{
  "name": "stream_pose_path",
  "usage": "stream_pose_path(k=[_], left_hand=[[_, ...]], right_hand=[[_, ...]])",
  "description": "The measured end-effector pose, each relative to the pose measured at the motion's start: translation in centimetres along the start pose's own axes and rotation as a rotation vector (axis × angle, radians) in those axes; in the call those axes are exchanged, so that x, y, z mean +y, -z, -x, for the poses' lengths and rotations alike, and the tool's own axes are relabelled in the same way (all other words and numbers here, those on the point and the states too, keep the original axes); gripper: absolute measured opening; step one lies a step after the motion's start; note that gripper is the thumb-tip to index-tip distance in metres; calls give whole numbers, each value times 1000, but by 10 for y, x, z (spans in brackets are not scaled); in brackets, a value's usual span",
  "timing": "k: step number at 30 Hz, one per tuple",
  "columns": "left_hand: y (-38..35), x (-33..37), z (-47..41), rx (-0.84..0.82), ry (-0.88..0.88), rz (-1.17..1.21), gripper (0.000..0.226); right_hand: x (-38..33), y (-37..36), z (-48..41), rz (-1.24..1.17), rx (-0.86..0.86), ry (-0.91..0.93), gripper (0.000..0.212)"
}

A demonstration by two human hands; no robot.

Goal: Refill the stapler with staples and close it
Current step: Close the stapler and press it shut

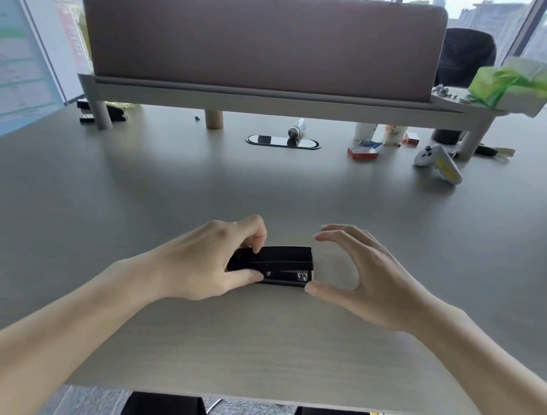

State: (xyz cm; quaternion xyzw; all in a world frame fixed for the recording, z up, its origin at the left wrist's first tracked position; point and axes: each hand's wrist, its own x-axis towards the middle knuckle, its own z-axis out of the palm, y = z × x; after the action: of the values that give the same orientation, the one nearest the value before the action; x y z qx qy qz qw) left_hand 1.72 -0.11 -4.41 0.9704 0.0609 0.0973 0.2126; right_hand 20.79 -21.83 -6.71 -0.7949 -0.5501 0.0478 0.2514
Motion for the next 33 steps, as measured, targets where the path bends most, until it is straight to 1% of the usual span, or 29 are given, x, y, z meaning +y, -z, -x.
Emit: stream_pose_path(k=[3, 5, 6, 10, 14, 20, 24, 28, 33], left_hand=[[0, -8, 1, 34, 5, -33, 34], [-2, -14, -2, 91, 20, -59, 35], [-3, -18, -5, 121, 44, -59, 36], [-10, -38, -29, 271, 144, -73, 38], [-15, -62, -73, 372, 234, -105, 36], [-8, -103, -146, 442, 329, -150, 36], [-4, -126, -186, 451, 375, -234, 35], [-4, -139, -216, 450, 419, -249, 35], [-7, -147, -235, 469, 415, -246, 35]], right_hand=[[9, 5, -6, 140, -173, -46, 104], [14, 1, -11, 195, -226, -59, 114], [15, -1, -14, 211, -230, -55, 115], [17, -6, -30, 243, -230, -27, 108], [23, -8, -54, 249, -237, 1, 109], [34, -11, -83, 248, -250, 35, 110], [37, -11, -86, 249, -253, 49, 112], [38, -11, -86, 251, -270, 46, 111], [39, -12, -87, 256, -274, 45, 111]])
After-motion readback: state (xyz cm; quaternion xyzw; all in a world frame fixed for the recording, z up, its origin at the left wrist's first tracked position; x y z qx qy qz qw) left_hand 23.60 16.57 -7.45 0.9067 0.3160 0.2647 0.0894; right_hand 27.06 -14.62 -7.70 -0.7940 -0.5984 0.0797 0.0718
